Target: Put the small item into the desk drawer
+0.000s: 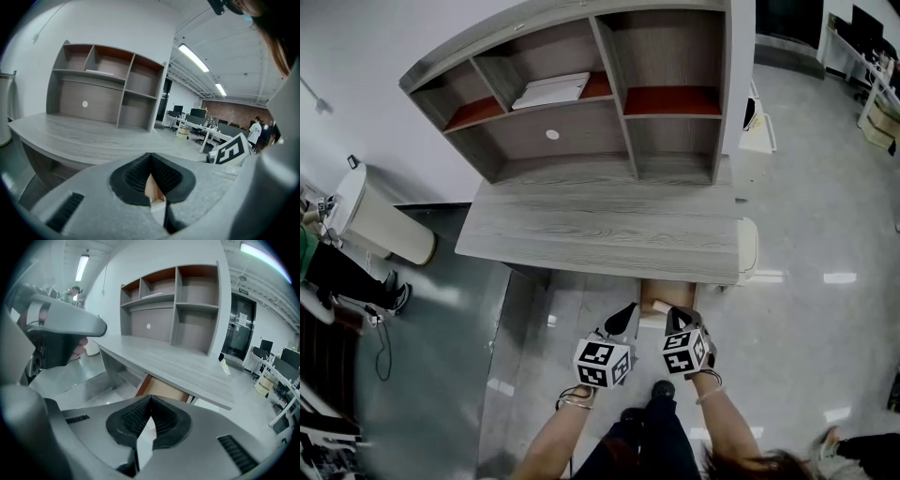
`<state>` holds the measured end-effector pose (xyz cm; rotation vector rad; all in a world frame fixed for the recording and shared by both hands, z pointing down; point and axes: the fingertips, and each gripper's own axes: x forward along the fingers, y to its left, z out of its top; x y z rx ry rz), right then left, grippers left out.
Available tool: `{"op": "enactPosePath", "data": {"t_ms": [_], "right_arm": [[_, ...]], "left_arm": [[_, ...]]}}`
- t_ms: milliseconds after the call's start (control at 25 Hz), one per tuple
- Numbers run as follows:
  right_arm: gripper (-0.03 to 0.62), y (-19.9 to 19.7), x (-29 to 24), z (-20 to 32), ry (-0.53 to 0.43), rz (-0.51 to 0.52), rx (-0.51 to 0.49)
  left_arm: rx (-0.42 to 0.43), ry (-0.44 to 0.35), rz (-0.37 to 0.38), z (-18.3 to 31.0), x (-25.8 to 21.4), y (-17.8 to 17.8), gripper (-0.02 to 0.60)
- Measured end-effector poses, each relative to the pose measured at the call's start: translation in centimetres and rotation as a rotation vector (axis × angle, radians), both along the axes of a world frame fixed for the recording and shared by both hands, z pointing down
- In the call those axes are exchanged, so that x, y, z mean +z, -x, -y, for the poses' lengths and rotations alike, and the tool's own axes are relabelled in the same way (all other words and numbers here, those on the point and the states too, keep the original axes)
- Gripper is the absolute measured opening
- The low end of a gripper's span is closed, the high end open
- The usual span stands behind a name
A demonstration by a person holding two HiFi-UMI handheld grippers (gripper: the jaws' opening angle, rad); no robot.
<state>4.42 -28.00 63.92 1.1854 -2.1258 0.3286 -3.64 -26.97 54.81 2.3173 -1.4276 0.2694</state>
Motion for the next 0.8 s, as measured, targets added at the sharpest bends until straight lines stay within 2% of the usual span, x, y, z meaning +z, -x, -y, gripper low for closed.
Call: {"op": "enactPosePath", "data": {"t_ms": [440,800], "right_arm": [[0.002,-0.4,-7.7,-2.1,-0.071,0.172,0.092],[0.002,0.0,-13.6,-4.7,-0.164,0.207,0.138]], "left_arm": [[0.027,-0.056,0.01,-2.0,-5.7,0.3,0.012],[0.027,-0.106,-0.014,-5.3,-9.7,1.3,0.012]]}}
